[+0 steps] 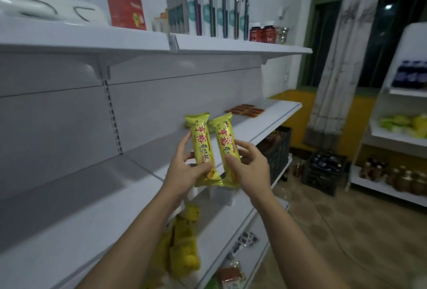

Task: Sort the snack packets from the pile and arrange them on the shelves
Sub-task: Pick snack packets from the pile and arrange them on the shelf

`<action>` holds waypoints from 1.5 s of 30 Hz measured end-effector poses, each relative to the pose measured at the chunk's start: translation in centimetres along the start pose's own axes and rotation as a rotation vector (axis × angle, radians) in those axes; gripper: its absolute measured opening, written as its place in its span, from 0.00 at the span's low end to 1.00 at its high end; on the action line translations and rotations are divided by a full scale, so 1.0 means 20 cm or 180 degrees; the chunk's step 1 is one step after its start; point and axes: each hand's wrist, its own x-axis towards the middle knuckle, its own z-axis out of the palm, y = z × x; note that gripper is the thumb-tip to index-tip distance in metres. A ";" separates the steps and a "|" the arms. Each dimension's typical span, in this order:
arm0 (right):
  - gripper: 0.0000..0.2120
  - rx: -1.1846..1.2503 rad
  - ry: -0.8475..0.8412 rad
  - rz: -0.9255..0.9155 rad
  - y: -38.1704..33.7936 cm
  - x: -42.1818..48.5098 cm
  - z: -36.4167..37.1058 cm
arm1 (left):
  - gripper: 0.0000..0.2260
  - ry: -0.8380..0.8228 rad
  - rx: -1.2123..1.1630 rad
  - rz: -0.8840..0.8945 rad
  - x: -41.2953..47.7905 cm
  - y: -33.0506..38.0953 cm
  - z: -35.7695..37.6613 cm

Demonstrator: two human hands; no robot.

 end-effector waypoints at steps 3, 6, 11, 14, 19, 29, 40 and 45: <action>0.15 -0.0027 0.0160 0.0059 0.06 0.07 -0.18 | 0.39 -0.0098 0.0120 -0.0025 0.06 -0.03 0.17; 0.16 -0.0058 0.0276 0.0156 0.12 0.13 -0.30 | 0.39 -0.0232 0.0244 -0.0041 0.12 -0.08 0.31; 0.16 -0.0086 0.0351 0.0222 0.23 0.28 -0.36 | 0.38 -0.0336 0.0279 -0.0142 0.28 -0.17 0.48; 0.15 -0.0097 0.0340 0.0264 0.31 0.42 -0.36 | 0.37 -0.0308 0.0218 -0.0220 0.41 -0.24 0.55; 0.16 -0.0237 0.0226 0.0250 0.45 0.76 -0.34 | 0.35 0.0045 0.0049 -0.0294 0.71 -0.37 0.62; 0.14 -0.0461 -0.0501 0.0049 0.63 1.50 -0.17 | 0.33 0.0856 -0.0405 -0.0466 1.35 -0.54 0.66; 0.20 -0.0030 -0.1216 0.0008 0.74 2.07 0.05 | 0.26 0.1966 0.0086 -0.0418 1.64 -0.52 0.50; 0.16 -0.0483 -0.1552 0.0058 0.90 2.37 0.17 | 0.30 0.2431 0.0521 -0.0896 1.71 -0.62 0.35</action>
